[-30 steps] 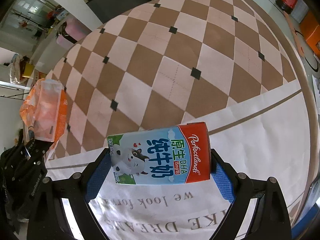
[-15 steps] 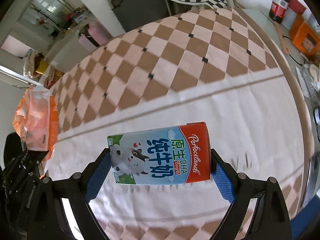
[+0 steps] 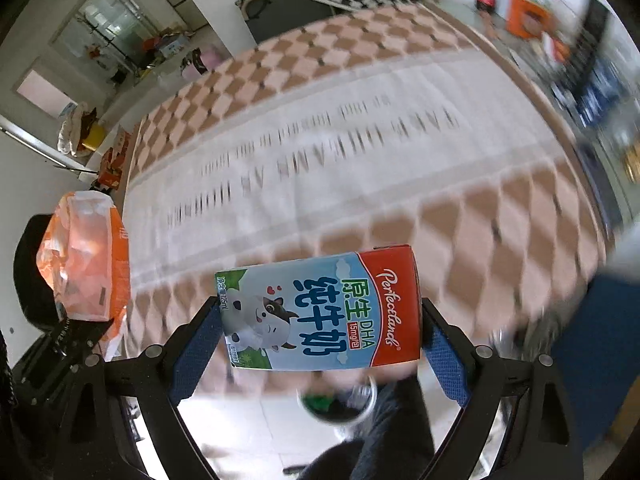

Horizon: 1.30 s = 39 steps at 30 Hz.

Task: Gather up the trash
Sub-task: 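Carry the orange bag and milk carton over the bin and release both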

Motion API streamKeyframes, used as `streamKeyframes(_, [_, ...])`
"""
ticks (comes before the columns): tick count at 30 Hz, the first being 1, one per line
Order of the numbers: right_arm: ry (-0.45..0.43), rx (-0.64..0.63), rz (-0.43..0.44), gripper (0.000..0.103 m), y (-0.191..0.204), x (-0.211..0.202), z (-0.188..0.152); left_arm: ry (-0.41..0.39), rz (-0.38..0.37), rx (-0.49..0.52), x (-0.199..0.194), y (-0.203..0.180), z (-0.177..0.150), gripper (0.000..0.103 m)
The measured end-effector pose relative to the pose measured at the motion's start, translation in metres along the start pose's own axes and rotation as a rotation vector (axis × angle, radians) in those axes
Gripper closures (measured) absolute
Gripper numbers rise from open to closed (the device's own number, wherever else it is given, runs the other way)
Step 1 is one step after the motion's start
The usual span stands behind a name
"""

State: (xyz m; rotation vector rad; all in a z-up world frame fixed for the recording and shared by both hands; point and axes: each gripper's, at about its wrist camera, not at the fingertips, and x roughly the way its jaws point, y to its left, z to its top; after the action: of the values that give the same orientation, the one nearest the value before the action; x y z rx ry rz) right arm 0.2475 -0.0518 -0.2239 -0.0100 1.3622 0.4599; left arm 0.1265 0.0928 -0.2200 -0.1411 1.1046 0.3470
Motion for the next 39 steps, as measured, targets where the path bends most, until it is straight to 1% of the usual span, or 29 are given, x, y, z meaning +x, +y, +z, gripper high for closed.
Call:
streamKeyframes(2, [0.026, 0.013, -0.002, 0.009, -0.008, 0.002, -0.035, 0.035, -0.023, -0.007, -0.002, -0.002, -0.026, 0.09])
streamKeyframes(3, [0.045, 0.023, -0.005, 0.009, -0.013, 0.004, -0.054, 0.065, -0.042, -0.019, -0.002, -0.002, -0.043, 0.09])
streamKeyframes(5, [0.1, 0.041, -0.013, 0.009, -0.026, 0.014, -0.097, 0.118, -0.075, -0.041, 0.003, -0.004, -0.07, 0.09])
streamKeyframes(6, [0.115, 0.046, -0.015, 0.009, -0.03, 0.019, -0.108, 0.149, -0.093, -0.062, 0.006, -0.002, -0.088, 0.09])
streamKeyframes(7, [0.144, 0.054, -0.019, 0.009, -0.036, 0.027, -0.127, 0.187, -0.118, -0.082, 0.013, -0.002, -0.106, 0.09])
streamKeyframes(8, [0.169, 0.056, -0.024, 0.009, -0.041, 0.036, -0.142, 0.208, -0.133, -0.094, 0.017, -0.002, -0.116, 0.09])
streamKeyframes(9, [0.2, 0.058, -0.03, 0.009, -0.048, 0.048, -0.159, 0.25, -0.153, -0.123, 0.027, -0.002, -0.132, 0.09])
streamKeyframes(10, [0.227, 0.065, -0.031, 0.009, -0.054, 0.06, -0.173, 0.274, -0.166, -0.138, 0.035, -0.002, -0.143, 0.09])
streamKeyframes(11, [0.245, 0.069, -0.031, 0.009, -0.057, 0.07, -0.18, 0.307, -0.183, -0.161, 0.047, -0.003, -0.157, 0.09])
streamKeyframes(13, [0.301, 0.08, -0.038, 0.009, -0.071, 0.104, -0.208, 0.377, -0.205, -0.213, 0.075, -0.004, -0.183, 0.09])
streamKeyframes(14, [0.316, 0.079, -0.042, 0.009, -0.073, 0.116, -0.213, 0.408, -0.216, -0.236, 0.092, -0.004, -0.195, 0.09])
streamKeyframes(15, [0.343, 0.081, -0.043, 0.009, -0.08, 0.14, -0.226, 0.438, -0.218, -0.259, 0.113, -0.005, -0.209, 0.09])
streamKeyframes(16, [0.357, 0.081, -0.044, 0.009, -0.084, 0.155, -0.234, 0.46, -0.218, -0.269, 0.129, -0.007, -0.218, 0.09])
streamKeyframes(18, [0.386, 0.076, -0.049, 0.009, -0.092, 0.192, -0.249, 0.505, -0.213, -0.297, 0.174, -0.01, -0.24, 0.09])
streamKeyframes(20, [0.414, 0.074, -0.048, 0.009, -0.102, 0.234, -0.262, 0.538, -0.211, -0.305, 0.211, -0.015, -0.261, 0.09])
streamKeyframes(21, [0.428, 0.072, -0.05, 0.009, -0.106, 0.255, -0.267, 0.556, -0.213, -0.313, 0.239, -0.017, -0.272, 0.09])
streamKeyframes(22, [0.442, 0.078, -0.05, 0.009, -0.113, 0.282, -0.274, 0.565, -0.215, -0.316, 0.252, -0.019, -0.278, 0.09])
streamKeyframes(23, [0.45, 0.08, -0.049, 0.009, -0.115, 0.295, -0.276, 0.579, -0.218, -0.319, 0.272, -0.022, -0.285, 0.089])
streamKeyframes(25, [0.469, 0.086, -0.051, 0.009, -0.126, 0.338, -0.287, 0.613, -0.237, -0.344, 0.316, -0.023, -0.303, 0.086])
streamKeyframes(28, [0.493, 0.102, -0.04, 0.009, -0.137, 0.384, -0.294, 0.645, -0.292, -0.394, 0.36, -0.022, -0.323, 0.084])
streamKeyframes(30, [0.508, 0.112, -0.029, 0.009, -0.143, 0.41, -0.3, 0.655, -0.315, -0.423, 0.374, -0.015, -0.332, 0.084])
streamKeyframes(32, [0.519, 0.115, -0.005, 0.009, -0.148, 0.431, -0.306, 0.666, -0.328, -0.459, 0.385, -0.009, -0.345, 0.076])
streamKeyframes(33, [0.524, 0.118, 0.008, 0.008, -0.15, 0.438, -0.308, 0.667, -0.328, -0.474, 0.388, -0.007, -0.348, 0.063])
streamKeyframes(34, [0.532, 0.124, 0.04, 0.008, -0.15, 0.446, -0.311, 0.667, -0.328, -0.486, 0.389, -0.005, -0.352, 0.044])
streamKeyframes(36, [0.544, 0.136, 0.092, 0.008, -0.149, 0.457, -0.315, 0.66, -0.319, -0.512, 0.386, 0.001, -0.358, 0.025])
streamKeyframes(37, [0.552, 0.138, 0.112, 0.008, -0.148, 0.461, -0.317, 0.657, -0.315, -0.517, 0.383, 0.007, -0.361, 0.025])
streamKeyframes(38, [0.556, 0.139, 0.122, 0.005, -0.147, 0.461, -0.318, 0.657, -0.3, -0.517, 0.377, 0.011, -0.365, 0.024])
streamKeyframes(39, [0.553, 0.138, 0.127, 0.002, -0.145, 0.462, -0.32, 0.659, -0.286, -0.515, 0.374, 0.014, -0.368, 0.015])
